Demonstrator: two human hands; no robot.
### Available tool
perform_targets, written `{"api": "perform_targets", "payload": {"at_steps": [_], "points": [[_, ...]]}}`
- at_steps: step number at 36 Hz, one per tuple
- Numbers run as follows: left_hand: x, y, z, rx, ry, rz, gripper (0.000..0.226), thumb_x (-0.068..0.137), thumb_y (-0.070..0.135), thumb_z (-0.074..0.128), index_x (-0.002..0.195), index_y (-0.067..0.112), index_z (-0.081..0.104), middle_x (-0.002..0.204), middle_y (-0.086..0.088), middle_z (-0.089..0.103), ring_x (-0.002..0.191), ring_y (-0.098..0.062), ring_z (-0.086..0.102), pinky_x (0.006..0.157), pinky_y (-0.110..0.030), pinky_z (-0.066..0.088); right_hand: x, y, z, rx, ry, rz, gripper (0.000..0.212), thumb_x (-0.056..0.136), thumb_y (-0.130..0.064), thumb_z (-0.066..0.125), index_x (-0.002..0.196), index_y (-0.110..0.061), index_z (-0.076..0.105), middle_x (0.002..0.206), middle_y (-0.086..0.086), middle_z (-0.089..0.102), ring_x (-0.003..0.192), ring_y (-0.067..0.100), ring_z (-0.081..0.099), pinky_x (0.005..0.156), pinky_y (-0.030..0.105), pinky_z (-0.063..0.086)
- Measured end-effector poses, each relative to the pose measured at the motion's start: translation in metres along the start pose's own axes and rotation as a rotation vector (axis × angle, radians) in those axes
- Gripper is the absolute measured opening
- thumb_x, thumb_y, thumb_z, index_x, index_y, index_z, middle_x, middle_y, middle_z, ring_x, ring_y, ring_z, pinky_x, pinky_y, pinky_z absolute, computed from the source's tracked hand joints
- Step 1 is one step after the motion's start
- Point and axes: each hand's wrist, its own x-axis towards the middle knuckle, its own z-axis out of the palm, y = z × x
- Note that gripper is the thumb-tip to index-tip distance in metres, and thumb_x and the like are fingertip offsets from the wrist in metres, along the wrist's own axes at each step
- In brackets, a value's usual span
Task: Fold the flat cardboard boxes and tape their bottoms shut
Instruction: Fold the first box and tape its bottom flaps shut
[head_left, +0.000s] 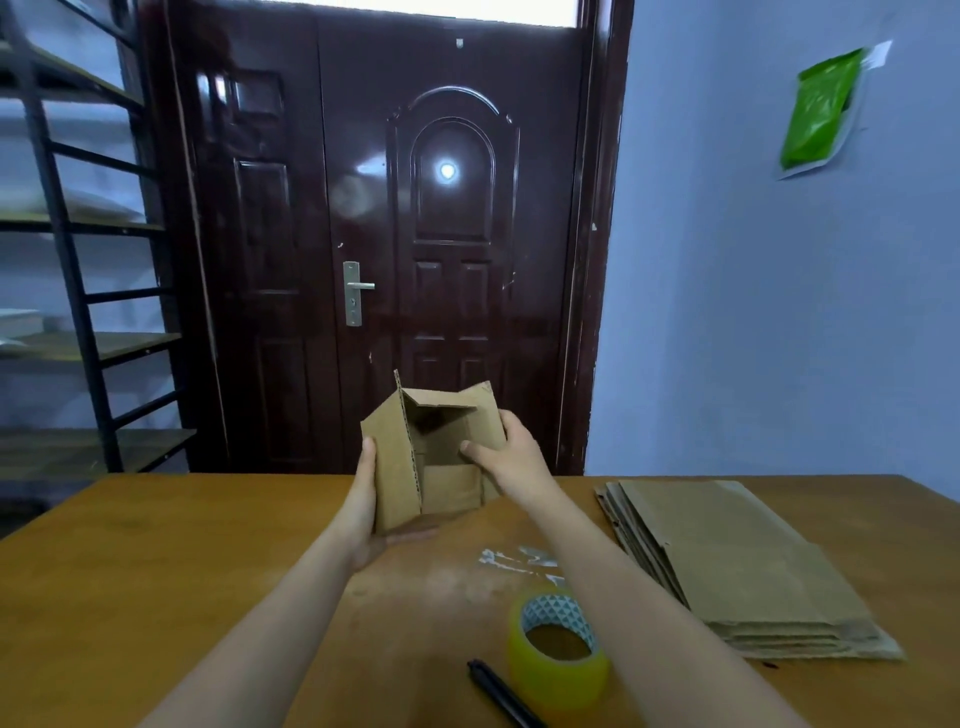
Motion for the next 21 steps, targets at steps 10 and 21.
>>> {"api": "perform_targets", "payload": {"at_steps": [10, 21], "points": [[-0.008, -0.008, -0.003, 0.205, -0.023, -0.182, 0.071, 0.08, 0.078, 0.035, 0.111, 0.02, 0.063, 0.106, -0.018, 0.07, 0.097, -0.04, 0.066, 0.076, -0.059, 0.054, 0.014, -0.007, -0.005, -0.197, 0.173, -0.004, 0.024, 0.086, -0.038, 0.065, 0.092, -0.016, 0.064, 0.086, -0.004, 0.063, 0.084, 0.015, 0.059, 0.068, 0.028, 0.046], [0.008, -0.014, -0.004, 0.496, 0.31, 0.224, 0.04, 0.096, 0.04, 0.048, 0.126, 0.013, 0.05, 0.123, -0.006, 0.056, 0.112, -0.024, 0.053, 0.095, -0.04, 0.045, 0.023, -0.002, -0.004, -0.528, 0.182, 0.064, 0.025, 0.086, -0.043, 0.063, 0.083, -0.018, 0.061, 0.083, -0.002, 0.064, 0.078, 0.017, 0.06, 0.061, 0.028, 0.045]]}}
